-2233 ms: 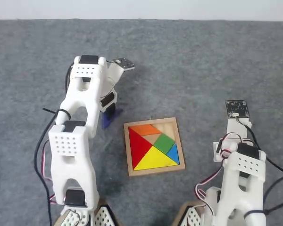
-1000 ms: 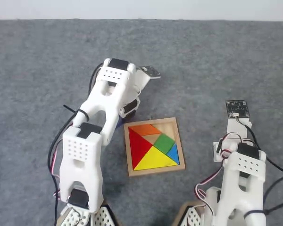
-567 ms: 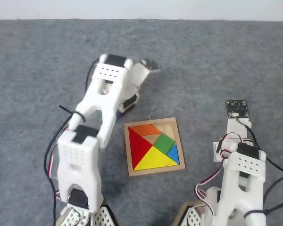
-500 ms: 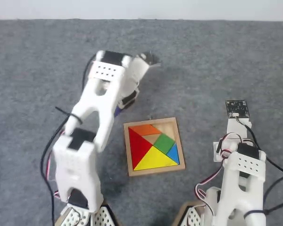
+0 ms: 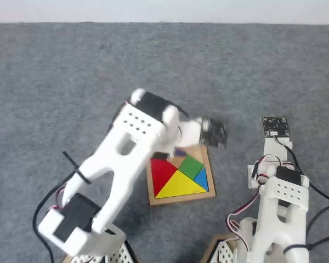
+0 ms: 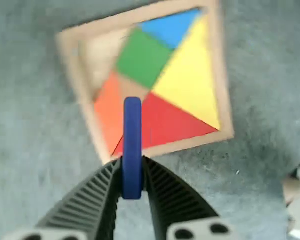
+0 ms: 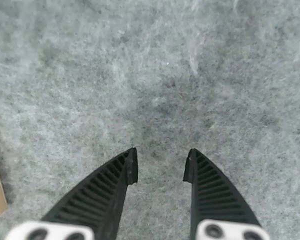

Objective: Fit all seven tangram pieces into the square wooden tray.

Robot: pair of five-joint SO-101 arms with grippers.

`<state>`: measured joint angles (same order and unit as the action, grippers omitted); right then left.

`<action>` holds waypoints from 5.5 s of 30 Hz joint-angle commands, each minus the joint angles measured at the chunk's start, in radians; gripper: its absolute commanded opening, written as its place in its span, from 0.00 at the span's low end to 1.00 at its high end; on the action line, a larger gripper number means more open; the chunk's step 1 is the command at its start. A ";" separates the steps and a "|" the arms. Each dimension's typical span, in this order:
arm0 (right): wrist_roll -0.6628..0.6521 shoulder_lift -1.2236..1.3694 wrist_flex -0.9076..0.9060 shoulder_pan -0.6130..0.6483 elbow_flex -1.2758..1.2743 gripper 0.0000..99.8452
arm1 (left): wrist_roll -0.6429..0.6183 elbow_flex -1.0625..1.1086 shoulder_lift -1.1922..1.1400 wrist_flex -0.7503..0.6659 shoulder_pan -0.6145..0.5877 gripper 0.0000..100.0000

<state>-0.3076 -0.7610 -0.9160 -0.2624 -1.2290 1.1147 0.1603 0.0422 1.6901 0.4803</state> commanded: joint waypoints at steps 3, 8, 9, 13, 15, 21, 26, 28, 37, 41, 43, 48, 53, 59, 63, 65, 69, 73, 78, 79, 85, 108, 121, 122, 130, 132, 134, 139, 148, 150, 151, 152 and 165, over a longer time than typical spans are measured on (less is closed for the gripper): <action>-0.005 -0.005 0.013 -0.068 0.044 0.16 | 0.092 0.022 -0.066 -0.089 0.087 0.01; 0.012 -0.005 0.015 -0.166 0.071 0.16 | 0.129 -0.056 -0.206 -0.109 0.140 0.01; 0.028 -0.005 0.015 -0.183 0.078 0.16 | 0.129 -0.087 -0.230 -0.109 0.140 0.01; 0.064 -0.005 0.015 -0.262 0.114 0.16 | 0.144 -0.205 -0.330 -0.101 0.135 0.01; 0.074 -0.005 0.015 -0.291 0.121 0.16 | 0.149 -0.248 -0.373 -0.101 0.133 0.01; 0.097 -0.005 0.024 -0.369 0.140 0.16 | 0.149 -0.344 -0.459 -0.101 0.130 0.01; 0.092 -0.005 0.022 -0.358 0.138 0.16 | 0.150 -0.372 -0.500 -0.103 0.098 0.02; 0.089 -0.005 0.022 -0.340 0.135 0.16 | 0.150 -0.374 -0.509 -0.106 0.084 0.04; 0.089 -0.005 0.021 -0.329 0.135 0.16 | 0.152 -0.374 -0.512 -0.107 0.074 0.12; 0.089 -0.005 0.019 -0.329 0.135 0.16 | 0.150 -0.378 -0.508 -0.121 0.069 0.12; 0.087 -0.005 0.018 -0.329 0.135 0.16 | 0.149 -0.392 -0.512 -0.127 0.063 0.12; 0.087 -0.005 0.018 -0.328 0.135 0.16 | 0.146 -0.397 -0.512 -0.158 0.069 0.12; 0.087 -0.005 0.015 -0.295 0.135 0.16 | 0.147 -0.397 -0.514 -0.180 0.069 0.12; 0.087 -0.005 0.015 -0.295 0.135 0.16 | 0.123 -0.397 -0.514 -0.227 0.072 0.12; 0.087 -0.005 0.015 -0.295 0.135 0.16 | 0.064 -0.400 -0.505 -0.267 0.069 0.12; 0.087 -0.005 0.015 -0.295 0.135 0.16 | 0.035 -0.421 -0.505 -0.265 0.063 0.12; 0.087 -0.005 0.015 -0.295 0.135 0.16 | -0.025 -0.463 -0.505 -0.261 0.057 0.12; 0.087 -0.005 0.015 -0.295 0.135 0.16 | -0.032 -0.460 -0.514 -0.195 0.040 0.12; 0.087 -0.005 0.013 -0.280 0.135 0.16 | -0.192 -0.501 -0.483 -0.178 -0.009 0.11; 0.087 -0.005 0.013 -0.271 0.135 0.16 | -0.258 -0.521 -0.463 -0.158 -0.017 0.11; 0.087 -0.005 -0.022 -0.211 0.135 0.16 | -0.589 -0.524 -0.189 -0.069 -0.035 0.03; 0.087 -0.664 -0.173 0.176 -0.100 0.01 | -1.008 0.997 1.158 -0.707 -0.548 0.02; 0.006 -1.020 -0.249 0.242 -0.362 0.01 | -1.028 1.460 1.479 -0.967 -0.678 0.02; -0.012 -1.020 -0.249 0.242 -0.376 0.01 | -1.028 1.486 1.511 -0.970 -0.678 0.02; -0.035 -1.020 -0.193 0.148 -0.456 0.01 | -1.026 1.527 1.711 -0.784 -0.677 0.02; -0.034 -1.020 -0.200 0.101 -0.456 0.01 | -1.026 1.526 1.731 -0.736 -0.677 0.02; -0.035 -1.018 -0.203 0.065 -0.456 0.01 | -1.026 1.526 1.735 -0.692 -0.677 0.03; -0.037 -1.018 -0.245 0.041 -0.456 0.01 | -1.026 1.526 1.735 -0.655 -0.677 0.03; -0.038 -1.027 -0.381 0.044 -0.456 0.01 | -1.026 1.526 1.740 -0.655 -0.678 0.03; -0.038 -1.027 -0.381 0.044 -0.456 0.01 | -1.026 1.526 1.740 -0.657 -0.677 0.03; -0.038 -1.029 -0.381 0.044 -0.456 0.01 | -1.026 1.526 1.740 -0.658 -0.677 0.03; -0.038 -1.029 -0.381 0.044 -0.456 0.01 | -1.026 1.526 1.740 -0.658 -0.677 0.03; -0.038 -1.029 -0.381 0.044 -0.456 0.01 | -1.026 1.526 1.740 -0.654 -0.677 0.03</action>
<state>-0.3337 -1.7814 -1.2889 -0.2071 -1.6648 0.0944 1.6978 1.7576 1.0303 -0.1918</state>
